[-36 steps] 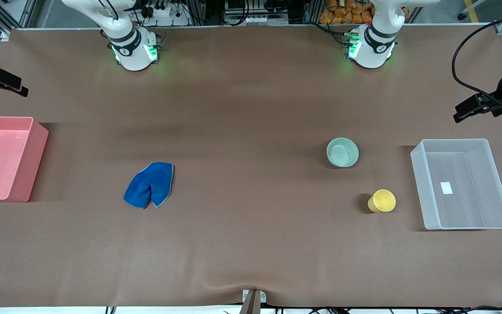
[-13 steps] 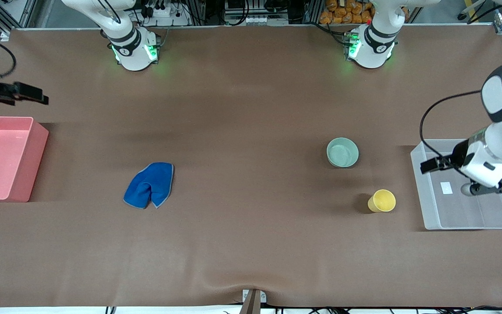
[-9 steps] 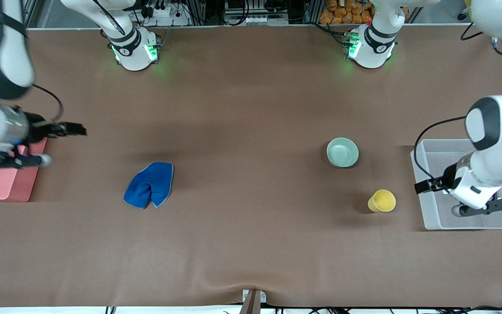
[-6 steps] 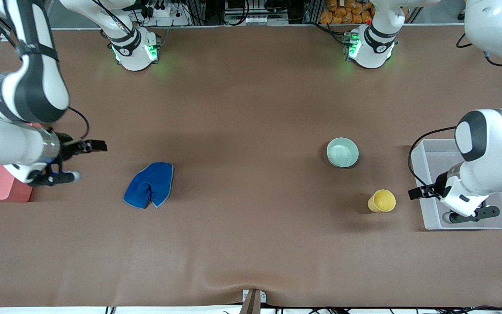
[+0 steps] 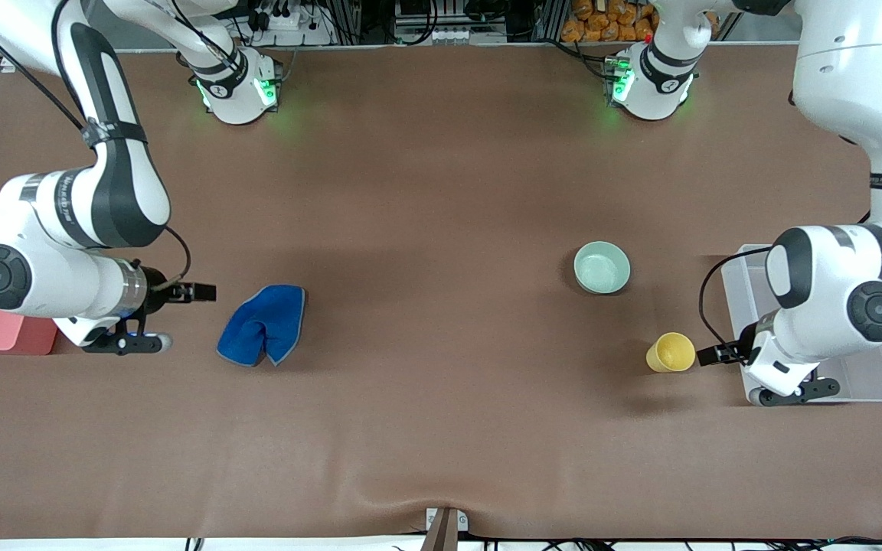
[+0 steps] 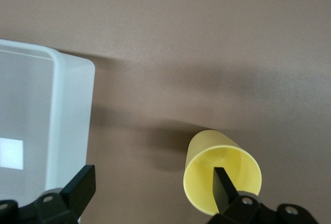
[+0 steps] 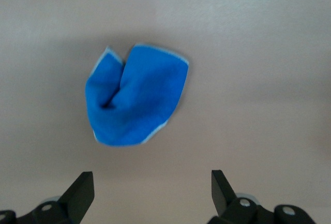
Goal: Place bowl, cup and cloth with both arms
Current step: 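Lower the right gripper onto the blue cloth while the left gripper reaches the cup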
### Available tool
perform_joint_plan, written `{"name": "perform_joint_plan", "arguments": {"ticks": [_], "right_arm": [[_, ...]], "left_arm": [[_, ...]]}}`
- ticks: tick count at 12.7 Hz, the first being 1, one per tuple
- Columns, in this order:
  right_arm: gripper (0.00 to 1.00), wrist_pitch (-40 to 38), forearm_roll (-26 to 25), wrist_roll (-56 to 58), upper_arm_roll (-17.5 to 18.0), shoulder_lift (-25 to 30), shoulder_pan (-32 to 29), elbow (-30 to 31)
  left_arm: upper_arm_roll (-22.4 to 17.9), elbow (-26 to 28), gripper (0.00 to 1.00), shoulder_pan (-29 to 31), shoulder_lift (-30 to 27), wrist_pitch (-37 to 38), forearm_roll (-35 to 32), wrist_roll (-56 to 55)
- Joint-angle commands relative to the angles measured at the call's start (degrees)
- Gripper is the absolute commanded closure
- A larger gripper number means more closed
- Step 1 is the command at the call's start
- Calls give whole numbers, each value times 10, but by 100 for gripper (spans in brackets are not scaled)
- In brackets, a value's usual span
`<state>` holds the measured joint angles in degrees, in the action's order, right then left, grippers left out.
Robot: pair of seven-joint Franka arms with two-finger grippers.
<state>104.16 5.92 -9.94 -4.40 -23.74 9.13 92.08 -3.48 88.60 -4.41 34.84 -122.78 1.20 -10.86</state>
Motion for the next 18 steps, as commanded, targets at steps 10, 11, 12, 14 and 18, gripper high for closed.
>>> {"name": "perform_joint_plan", "arguments": {"ticks": [10,11,12,14,18], "right_arm": [[0,204,-2,-318,-7,-63,75,74],[0,212,-5,-327,-8,-62,79,85],[0,213,-5,-337,-7,-62,79,89],[0,216,-6,-370,-8,-62,91,92],[0,232,-50,-376,-8,-44,99,137]], "left_arm": [[12,11,10,-4,23,-14,7,-41],[15,14,11,-6,23,-14,6,-50],[15,18,20,-9,24,-14,6,-52],[15,21,36,-9,25,-14,5,-51],[15,20,98,-12,29,-16,3,-56]]}}
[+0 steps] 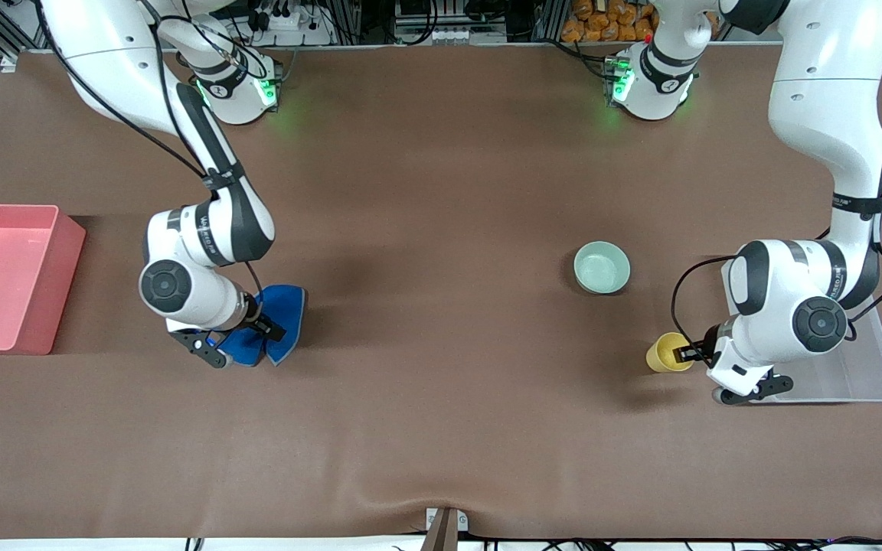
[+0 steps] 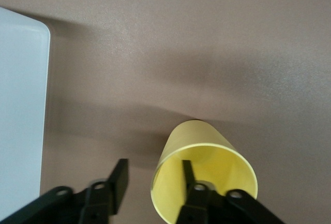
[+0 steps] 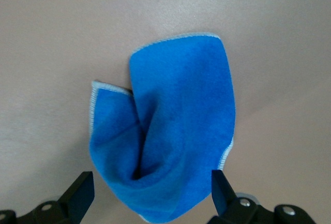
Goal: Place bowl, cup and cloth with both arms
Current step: 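Grasp the cloth with the right gripper while the left gripper lifts the cup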
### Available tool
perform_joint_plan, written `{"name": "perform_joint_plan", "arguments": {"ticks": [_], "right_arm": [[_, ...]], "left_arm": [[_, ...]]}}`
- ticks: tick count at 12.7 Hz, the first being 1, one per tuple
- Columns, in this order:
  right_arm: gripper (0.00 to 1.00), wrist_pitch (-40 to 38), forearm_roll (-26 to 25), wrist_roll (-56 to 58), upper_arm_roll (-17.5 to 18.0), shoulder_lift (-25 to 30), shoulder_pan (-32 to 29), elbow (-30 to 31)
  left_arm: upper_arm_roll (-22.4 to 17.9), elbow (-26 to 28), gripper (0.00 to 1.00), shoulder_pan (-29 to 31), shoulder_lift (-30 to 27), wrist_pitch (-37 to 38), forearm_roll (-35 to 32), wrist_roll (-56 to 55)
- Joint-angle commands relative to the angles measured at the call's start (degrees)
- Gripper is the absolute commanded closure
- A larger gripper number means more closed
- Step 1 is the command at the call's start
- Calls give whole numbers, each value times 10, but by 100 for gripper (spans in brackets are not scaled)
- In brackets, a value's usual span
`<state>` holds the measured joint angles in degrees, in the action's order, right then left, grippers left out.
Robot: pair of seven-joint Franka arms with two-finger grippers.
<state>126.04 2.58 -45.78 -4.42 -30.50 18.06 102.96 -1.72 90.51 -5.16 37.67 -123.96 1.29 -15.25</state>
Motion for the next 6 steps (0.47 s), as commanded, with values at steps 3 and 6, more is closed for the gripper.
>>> {"name": "perform_joint_plan", "arguments": {"ticks": [3,6], "right_arm": [[14,14,-21,-21,-9,21,13,29],[66,22,-41,-21,-9,20,15,29]], "left_arm": [[-3,-3,100,-5,-7,0,1,-22],[-5,-9,100,6,-42,28,-1,-19]]}}
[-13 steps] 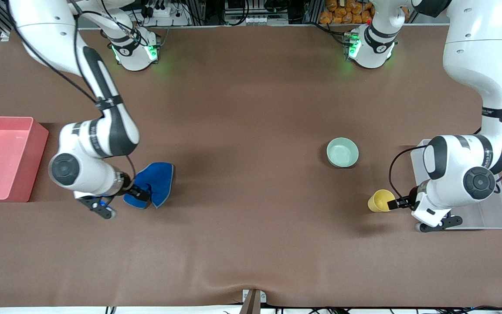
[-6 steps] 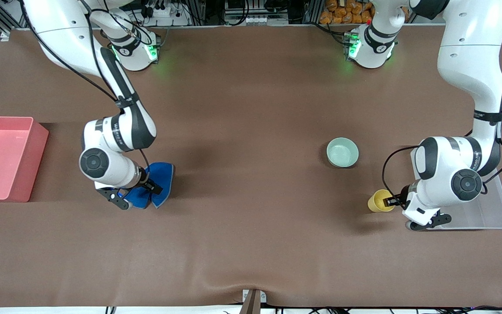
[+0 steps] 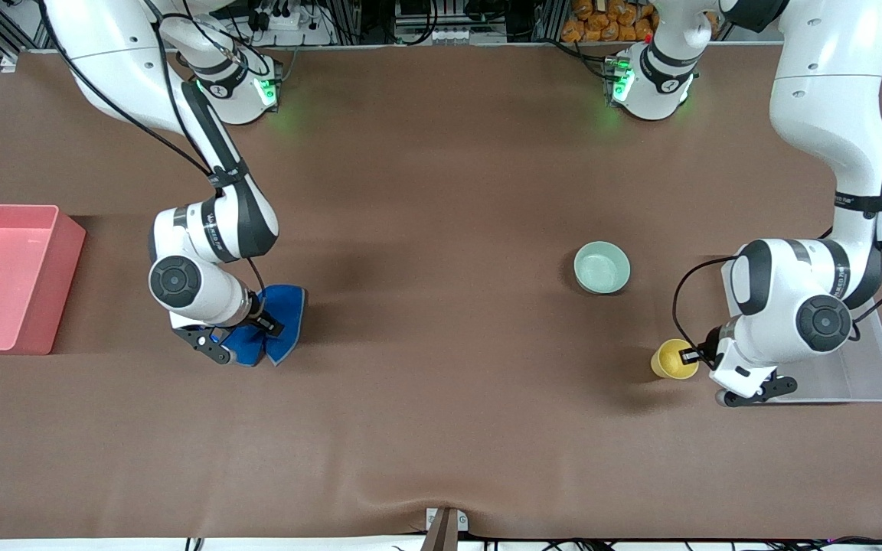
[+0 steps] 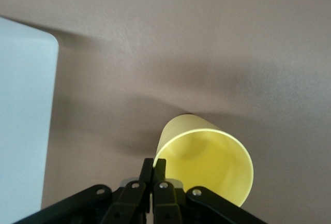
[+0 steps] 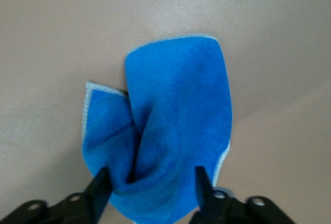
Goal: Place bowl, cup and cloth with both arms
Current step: 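Grasp the cloth with the right gripper while the left gripper lifts the cup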
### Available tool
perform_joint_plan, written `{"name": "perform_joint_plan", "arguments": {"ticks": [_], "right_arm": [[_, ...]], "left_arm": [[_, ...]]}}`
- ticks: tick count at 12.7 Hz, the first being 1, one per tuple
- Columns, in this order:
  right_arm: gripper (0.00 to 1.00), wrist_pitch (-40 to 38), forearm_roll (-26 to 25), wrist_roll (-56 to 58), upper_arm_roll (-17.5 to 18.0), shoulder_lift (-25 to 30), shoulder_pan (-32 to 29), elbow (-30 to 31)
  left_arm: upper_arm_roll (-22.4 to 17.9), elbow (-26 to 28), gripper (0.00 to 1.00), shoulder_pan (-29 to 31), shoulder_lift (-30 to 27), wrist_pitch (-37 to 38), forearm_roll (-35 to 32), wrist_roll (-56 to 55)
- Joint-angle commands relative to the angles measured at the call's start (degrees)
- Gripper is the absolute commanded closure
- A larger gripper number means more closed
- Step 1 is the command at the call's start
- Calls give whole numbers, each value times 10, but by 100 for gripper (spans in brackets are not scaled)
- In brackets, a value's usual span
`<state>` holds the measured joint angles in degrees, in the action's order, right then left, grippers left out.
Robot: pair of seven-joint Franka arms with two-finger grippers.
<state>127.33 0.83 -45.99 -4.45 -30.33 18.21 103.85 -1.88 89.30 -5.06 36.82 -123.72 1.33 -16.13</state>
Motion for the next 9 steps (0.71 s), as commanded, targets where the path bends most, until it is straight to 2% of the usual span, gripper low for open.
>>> {"name": "perform_joint_plan", "arguments": {"ticks": [1,2,3,9], "right_arm": [[81,10,-28,-19,-7,19,14,21],[94,10,-29,-19,-8,19,14,21],[100,10,-29,-19,-7,19,14,20],[100,-1,-29,0,-7,24,13,-8]], "left_arm": [[-5,-11,100,8,-43,51,-2,-10],[-5,-24,100,12,-51,74,-2,-10],[-7,-36,100,15,-60,95,-1,-7],[-5,-78,100,123,-92,173,-4,109]]}}
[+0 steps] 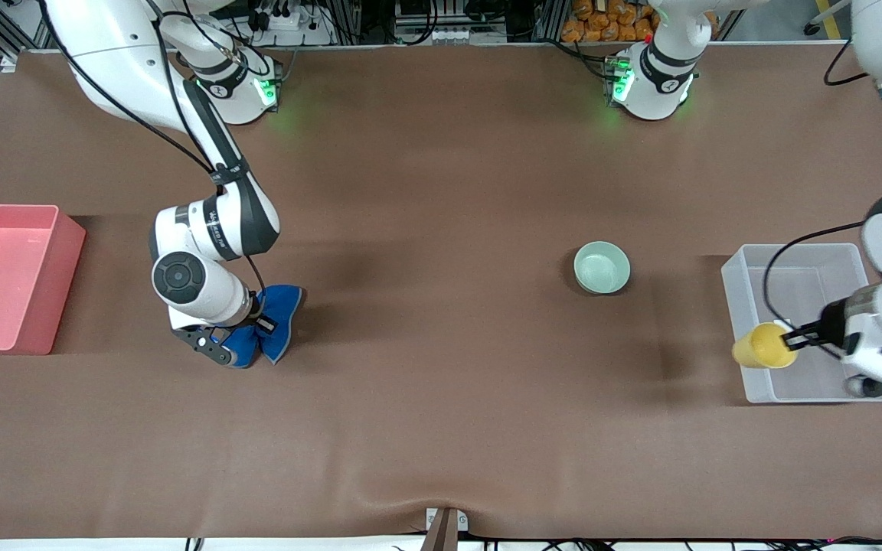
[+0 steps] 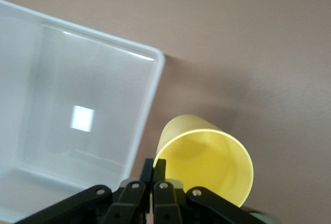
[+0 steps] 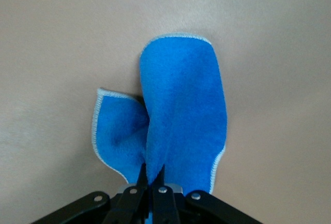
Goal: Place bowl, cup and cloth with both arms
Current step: 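Grasp the cloth with the right gripper while the left gripper lifts the cup, then carry the cloth over the pink bin while the left gripper lowers the cup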
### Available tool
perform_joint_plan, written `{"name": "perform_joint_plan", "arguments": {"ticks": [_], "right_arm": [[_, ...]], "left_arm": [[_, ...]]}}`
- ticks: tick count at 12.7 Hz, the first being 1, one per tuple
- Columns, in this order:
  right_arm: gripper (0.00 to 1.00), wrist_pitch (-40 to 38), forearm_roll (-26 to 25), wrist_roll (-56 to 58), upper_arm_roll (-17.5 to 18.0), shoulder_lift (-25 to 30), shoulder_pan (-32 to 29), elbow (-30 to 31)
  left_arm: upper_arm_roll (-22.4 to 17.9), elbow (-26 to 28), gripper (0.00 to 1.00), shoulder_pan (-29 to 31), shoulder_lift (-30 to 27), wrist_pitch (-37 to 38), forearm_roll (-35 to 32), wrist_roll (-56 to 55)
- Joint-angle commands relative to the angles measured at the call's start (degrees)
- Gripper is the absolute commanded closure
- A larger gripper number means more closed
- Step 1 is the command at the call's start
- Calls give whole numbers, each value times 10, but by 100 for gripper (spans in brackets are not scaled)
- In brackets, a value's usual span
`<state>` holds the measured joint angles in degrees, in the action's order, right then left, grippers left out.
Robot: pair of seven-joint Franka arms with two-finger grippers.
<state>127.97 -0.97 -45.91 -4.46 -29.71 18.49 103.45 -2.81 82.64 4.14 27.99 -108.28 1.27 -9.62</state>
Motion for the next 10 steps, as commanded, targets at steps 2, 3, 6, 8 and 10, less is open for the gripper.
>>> {"name": "perform_joint_plan", "arguments": {"ticks": [2,3,6,8,10], "right_arm": [[100,-27,-12,14,-6,25,8,-24],[100,-59,-12,34,-7,32,4,-40],[100,-176,-10,106,-6,67,0,-110],[100,-214,-10,130,-6,78,-1,-137],[100,-230,-10,164,-7,111,-6,-134]], "left_arm": [[4,-11,100,60,5,18,-4,93],[4,-11,100,69,15,18,-4,113],[5,-11,100,91,47,8,0,123],[5,-10,100,91,64,-13,1,123],[5,-10,100,90,80,-33,1,123]]}}
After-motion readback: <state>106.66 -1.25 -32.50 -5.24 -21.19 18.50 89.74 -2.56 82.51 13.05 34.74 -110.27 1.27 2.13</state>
